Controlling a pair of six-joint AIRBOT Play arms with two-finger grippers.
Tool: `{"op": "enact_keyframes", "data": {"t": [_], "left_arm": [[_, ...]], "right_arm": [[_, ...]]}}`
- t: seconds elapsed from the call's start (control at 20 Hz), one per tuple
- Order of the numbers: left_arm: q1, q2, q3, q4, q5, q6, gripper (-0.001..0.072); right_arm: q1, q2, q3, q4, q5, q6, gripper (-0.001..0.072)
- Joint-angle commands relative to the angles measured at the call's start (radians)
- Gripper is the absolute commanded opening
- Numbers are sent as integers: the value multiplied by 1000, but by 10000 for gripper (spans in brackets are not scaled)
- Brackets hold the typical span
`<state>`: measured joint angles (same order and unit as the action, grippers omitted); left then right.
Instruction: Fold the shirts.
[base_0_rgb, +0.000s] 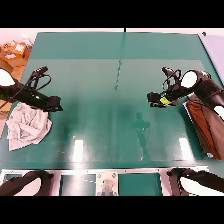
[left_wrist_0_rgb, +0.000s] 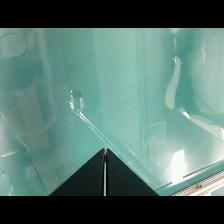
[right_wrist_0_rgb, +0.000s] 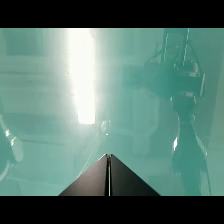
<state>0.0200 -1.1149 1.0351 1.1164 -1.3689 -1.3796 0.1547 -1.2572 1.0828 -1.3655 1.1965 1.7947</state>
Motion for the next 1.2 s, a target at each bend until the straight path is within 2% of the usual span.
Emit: {"op": "enact_keyframes", "data": {"t": [0.0, 0.6, 0.9, 1.0, 1.05, 1.1, 1.15], "left_arm": [[1, 0, 0, 0, 0, 0, 23], [1, 0, 0, 0, 2, 0, 23], [1, 0, 0, -23, 68, 1, 23], [1, 0, 0, 34, 121, -2, 28], [1, 0, 0, 124, 128, -20, 340], [1, 0, 0, 243, 129, -75, 701], [1, 0, 0, 388, 130, -154, 720]], "right_arm": [[1, 0, -1, 0, 0, 0, 13], [1, 0, -1, 0, 0, 0, 12], [1, 0, -1, 0, 0, 0, 12], [1, 0, -1, 0, -1, 0, 13], [1, 0, -1, 0, -13, 0, 13], [1, 0, -1, 0, -39, 0, 13], [1, 0, -1, 0, -54, 0, 13]]}}
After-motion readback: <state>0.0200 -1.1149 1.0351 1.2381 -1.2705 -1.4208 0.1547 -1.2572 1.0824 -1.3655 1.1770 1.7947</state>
